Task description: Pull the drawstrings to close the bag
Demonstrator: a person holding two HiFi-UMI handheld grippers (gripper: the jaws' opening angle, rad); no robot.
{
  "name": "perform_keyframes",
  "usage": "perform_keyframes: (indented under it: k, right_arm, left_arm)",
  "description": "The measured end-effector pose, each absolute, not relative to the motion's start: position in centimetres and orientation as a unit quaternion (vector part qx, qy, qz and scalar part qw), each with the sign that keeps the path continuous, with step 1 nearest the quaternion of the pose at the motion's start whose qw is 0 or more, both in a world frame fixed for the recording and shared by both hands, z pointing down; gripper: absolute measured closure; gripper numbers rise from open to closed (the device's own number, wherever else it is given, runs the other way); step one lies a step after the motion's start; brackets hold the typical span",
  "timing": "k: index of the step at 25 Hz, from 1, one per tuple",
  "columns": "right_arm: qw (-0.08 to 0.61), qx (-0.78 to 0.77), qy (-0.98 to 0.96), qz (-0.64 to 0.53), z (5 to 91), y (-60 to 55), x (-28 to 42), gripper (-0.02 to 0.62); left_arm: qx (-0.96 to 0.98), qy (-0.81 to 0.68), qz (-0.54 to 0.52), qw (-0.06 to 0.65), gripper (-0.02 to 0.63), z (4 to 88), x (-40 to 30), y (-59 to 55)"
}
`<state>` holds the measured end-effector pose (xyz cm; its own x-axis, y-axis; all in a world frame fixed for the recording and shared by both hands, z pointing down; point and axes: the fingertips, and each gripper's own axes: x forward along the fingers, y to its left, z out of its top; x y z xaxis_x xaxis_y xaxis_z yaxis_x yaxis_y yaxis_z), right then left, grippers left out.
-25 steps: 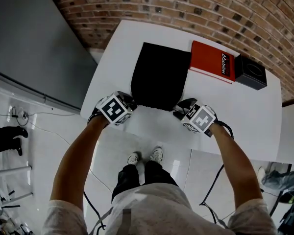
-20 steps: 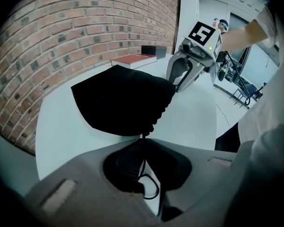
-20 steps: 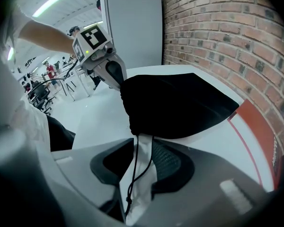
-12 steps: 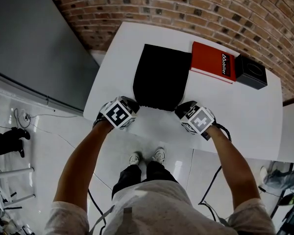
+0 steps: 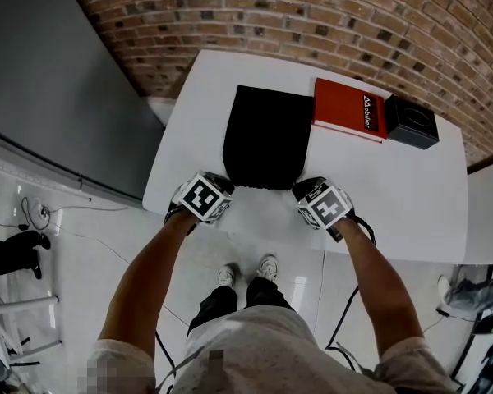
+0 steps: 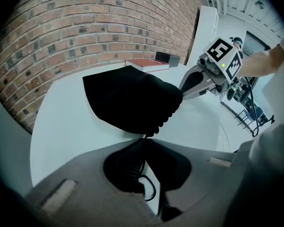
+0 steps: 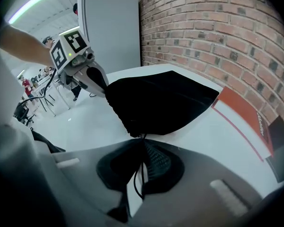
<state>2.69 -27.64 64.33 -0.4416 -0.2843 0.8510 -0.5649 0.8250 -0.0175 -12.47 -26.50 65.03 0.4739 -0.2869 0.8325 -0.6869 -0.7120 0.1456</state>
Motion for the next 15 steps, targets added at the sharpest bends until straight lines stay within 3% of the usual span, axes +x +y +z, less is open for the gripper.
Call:
perform_keyframes:
  k: [4,10,15]
  right_arm:
    - [0.470,0.253,-0.831,0.160,64.5,-27.5,2.7,0.592]
    - [0.475,0.280,-0.822,0.142,63.7,-27.6,2.9,0.592]
    - [0.455,0.305,-0.826,0.134,61.6,-28.2,3.0,0.591]
  left_arm:
    - [0.816,-0.301,0.425,0.252,0.597,65.2,-12.5,-26.4]
    - [0.821,-0.308,0.443,0.187,0.600,63.2,-12.3,-26.9]
    - [0.826,-0.326,0.426,0.176,0.598,60.3,-12.9,-27.8]
